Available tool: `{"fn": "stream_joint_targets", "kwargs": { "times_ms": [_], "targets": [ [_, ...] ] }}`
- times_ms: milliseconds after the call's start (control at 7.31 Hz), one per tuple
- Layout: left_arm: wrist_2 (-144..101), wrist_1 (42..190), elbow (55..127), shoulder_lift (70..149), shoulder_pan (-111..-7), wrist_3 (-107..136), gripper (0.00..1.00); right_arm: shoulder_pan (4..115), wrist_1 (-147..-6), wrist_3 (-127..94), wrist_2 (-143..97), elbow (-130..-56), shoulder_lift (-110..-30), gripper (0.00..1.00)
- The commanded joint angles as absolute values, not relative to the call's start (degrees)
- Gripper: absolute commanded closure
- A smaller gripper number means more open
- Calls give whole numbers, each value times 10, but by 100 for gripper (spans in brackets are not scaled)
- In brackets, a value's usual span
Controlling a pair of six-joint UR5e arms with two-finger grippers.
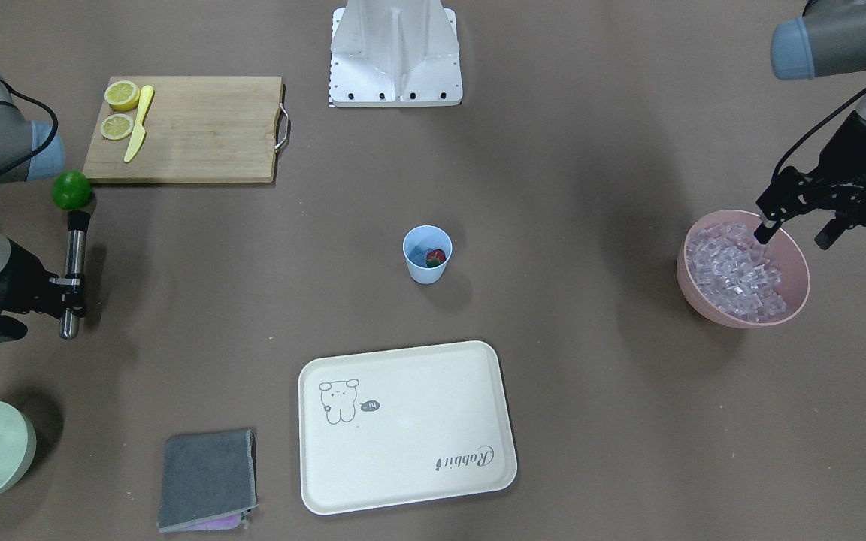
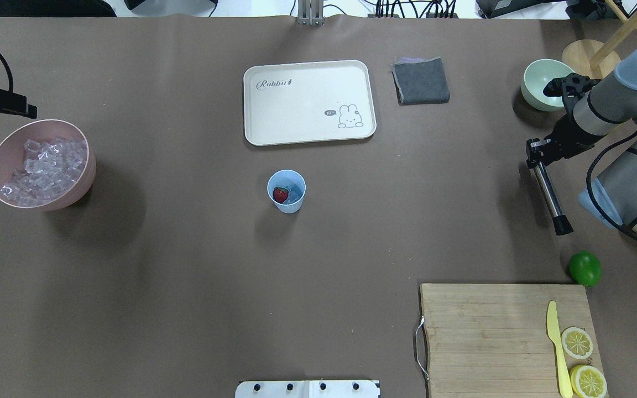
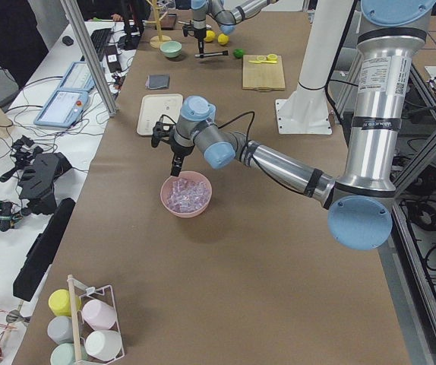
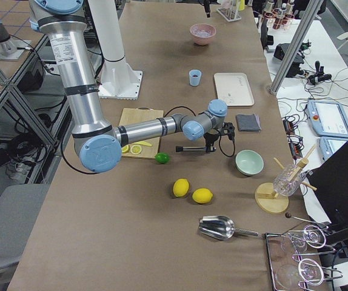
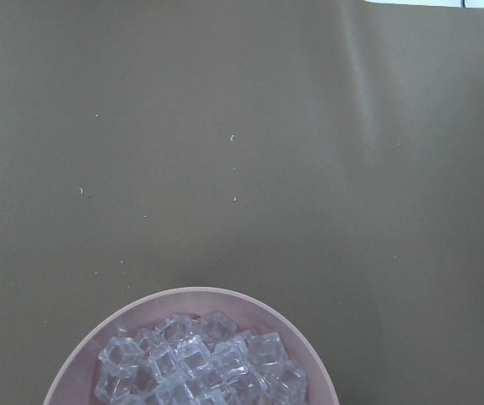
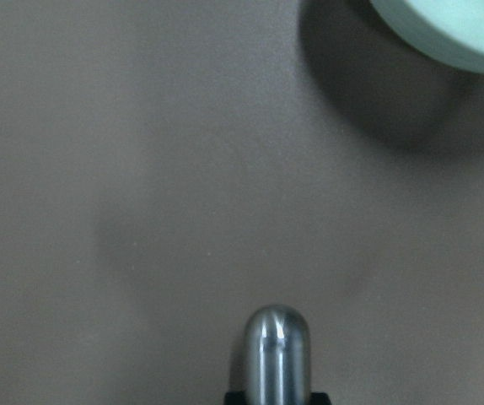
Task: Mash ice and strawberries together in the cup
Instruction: 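Lower the muddler beside the pale green bowl with the right gripper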
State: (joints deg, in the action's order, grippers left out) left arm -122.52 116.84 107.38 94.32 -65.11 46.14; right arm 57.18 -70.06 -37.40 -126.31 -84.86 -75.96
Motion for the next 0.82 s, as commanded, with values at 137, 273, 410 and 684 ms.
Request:
{"fn": "stream_joint_targets", "kwargs": {
  "times_ms": [137,273,410,684],
  "targets": [
    [-1221,1169,1064,950,-640,461,3,571,-702,-375,-1247,-823,-739,100],
    [-1218,1168,1062,960,-636,461,3,572,-703,-375,-1246,-819,-737,83],
    [-1218,1168,1055,967,-635,461,3,573,-701,-379,-1243,-817,-737,3],
    [-1218,1167,1051,973,-635,461,3,578,-702,-375,-1237,-817,-735,0]
  ]
}}
